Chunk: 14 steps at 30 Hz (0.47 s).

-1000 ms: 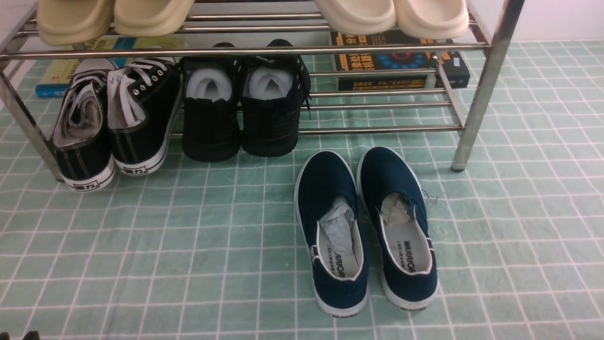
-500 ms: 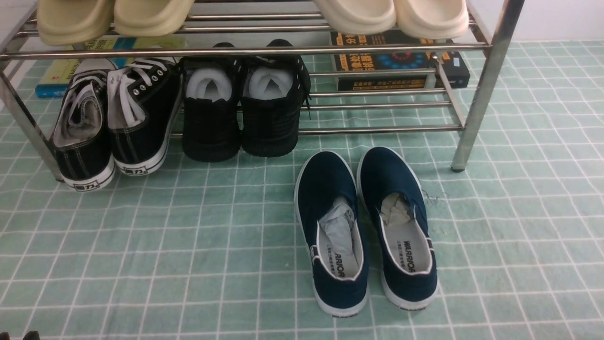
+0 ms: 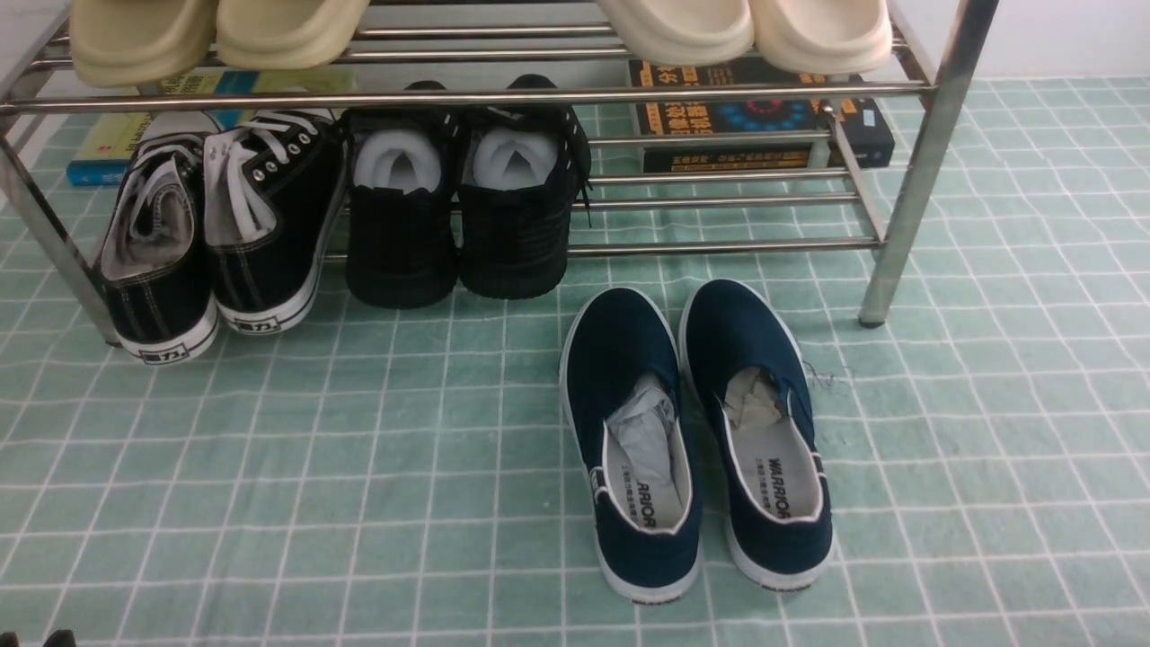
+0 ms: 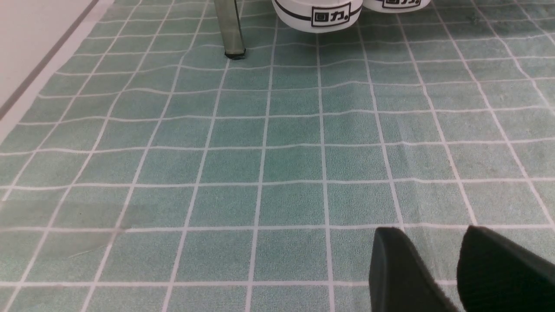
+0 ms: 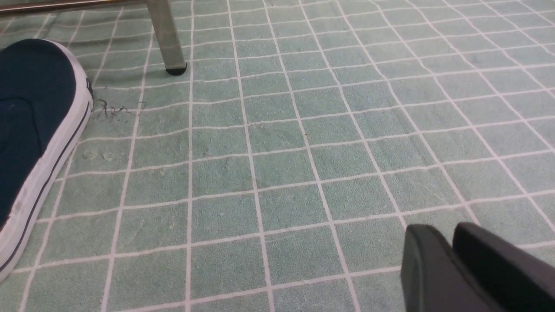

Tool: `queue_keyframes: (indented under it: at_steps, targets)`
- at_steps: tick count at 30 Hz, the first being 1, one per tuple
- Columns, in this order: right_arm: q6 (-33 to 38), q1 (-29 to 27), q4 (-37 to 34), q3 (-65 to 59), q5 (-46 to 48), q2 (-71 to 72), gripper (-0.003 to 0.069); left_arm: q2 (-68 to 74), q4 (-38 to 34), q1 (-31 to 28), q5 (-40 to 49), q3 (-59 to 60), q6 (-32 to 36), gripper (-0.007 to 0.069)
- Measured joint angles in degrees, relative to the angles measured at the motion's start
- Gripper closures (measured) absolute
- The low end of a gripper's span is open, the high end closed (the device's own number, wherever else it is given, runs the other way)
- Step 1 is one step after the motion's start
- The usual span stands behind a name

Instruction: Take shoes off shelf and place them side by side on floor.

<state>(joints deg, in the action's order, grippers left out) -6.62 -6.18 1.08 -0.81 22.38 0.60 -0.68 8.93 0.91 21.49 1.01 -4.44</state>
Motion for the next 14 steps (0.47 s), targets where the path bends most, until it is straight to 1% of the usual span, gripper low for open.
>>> queue_keyframes:
  at_steps: [14]
  targets:
    - [0.0, 0.0, 0.0, 0.0, 0.0, 0.0, 0.0543, 0.0, 0.0, 0.0, 0.0, 0.0, 0.0, 0.0382]
